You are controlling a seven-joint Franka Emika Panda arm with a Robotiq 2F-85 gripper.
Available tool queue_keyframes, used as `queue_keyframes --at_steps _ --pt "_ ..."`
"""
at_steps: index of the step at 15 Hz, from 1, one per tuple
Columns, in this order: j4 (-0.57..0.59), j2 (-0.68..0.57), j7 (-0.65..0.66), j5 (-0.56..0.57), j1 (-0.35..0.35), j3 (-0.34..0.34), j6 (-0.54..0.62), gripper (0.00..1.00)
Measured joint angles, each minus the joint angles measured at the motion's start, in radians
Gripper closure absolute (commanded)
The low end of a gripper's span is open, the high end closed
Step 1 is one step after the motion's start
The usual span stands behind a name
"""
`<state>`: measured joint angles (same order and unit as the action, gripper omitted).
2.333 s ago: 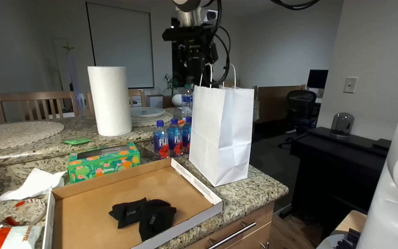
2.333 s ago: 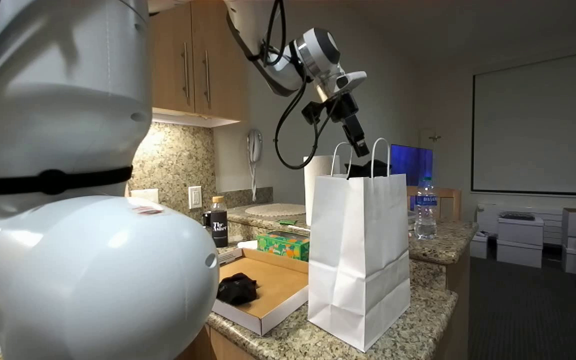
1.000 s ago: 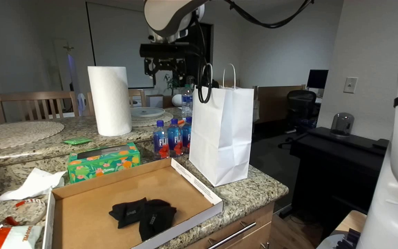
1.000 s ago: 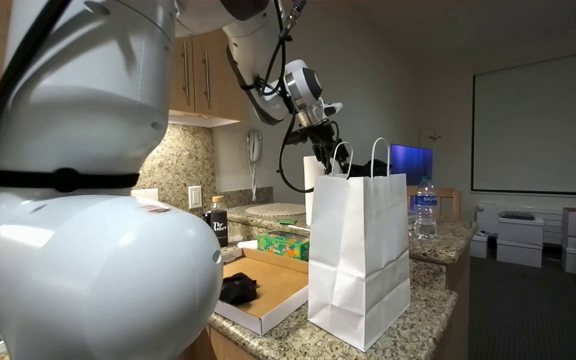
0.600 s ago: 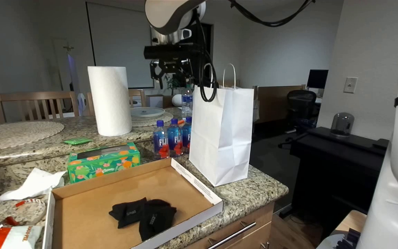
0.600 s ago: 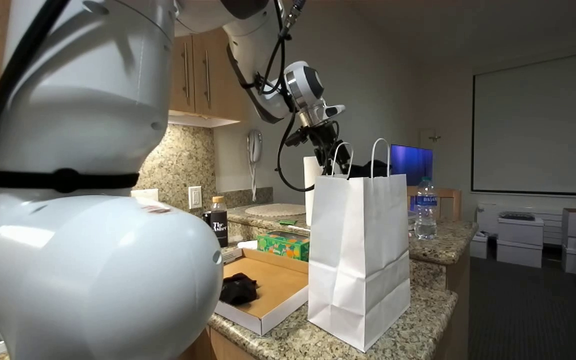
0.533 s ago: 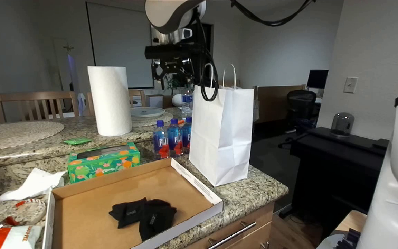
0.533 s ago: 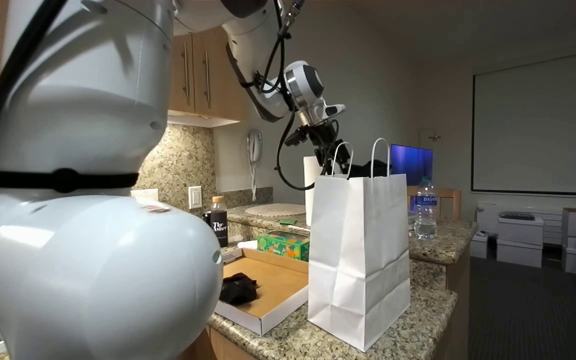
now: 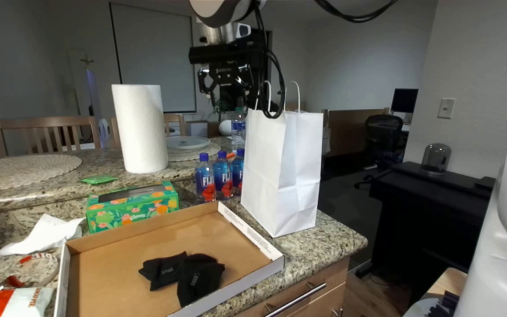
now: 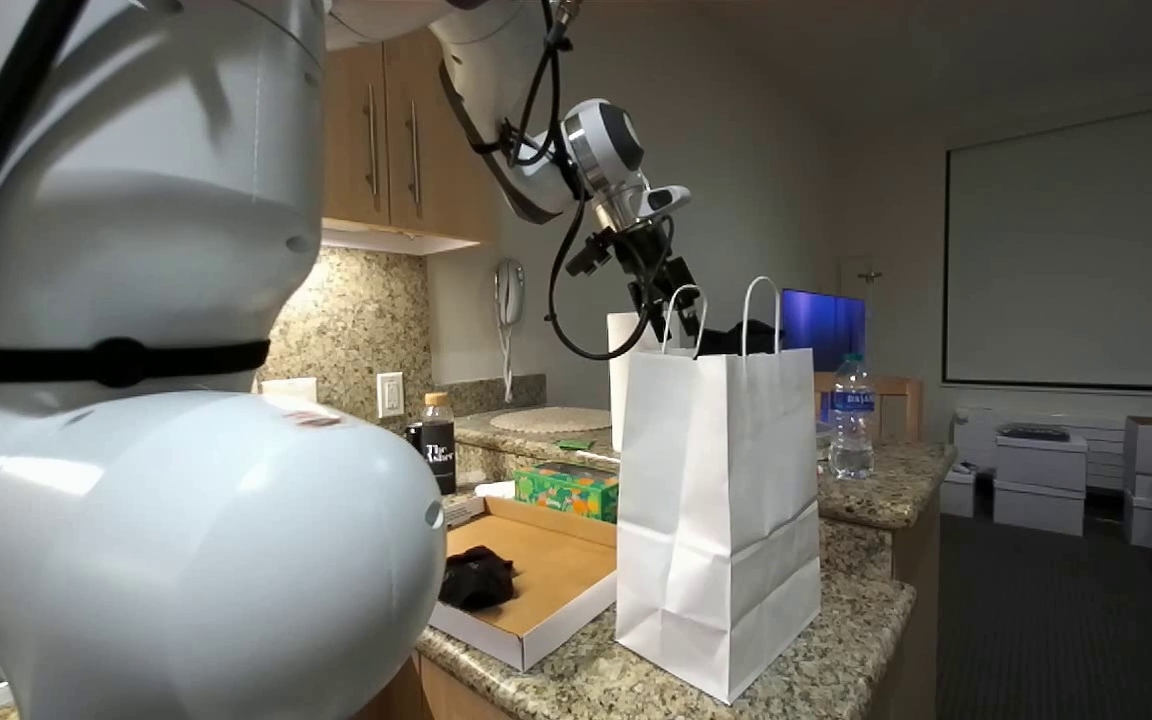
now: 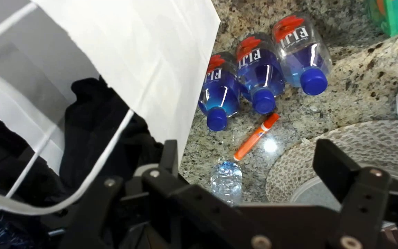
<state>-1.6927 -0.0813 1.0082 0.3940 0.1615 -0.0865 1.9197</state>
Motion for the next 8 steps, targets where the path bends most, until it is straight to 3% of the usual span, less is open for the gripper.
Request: queue_keyframes --at_steps 8 --pt "-0.002 0.018 -0.001 -0.007 -0.007 0.005 -0.111 0.0"
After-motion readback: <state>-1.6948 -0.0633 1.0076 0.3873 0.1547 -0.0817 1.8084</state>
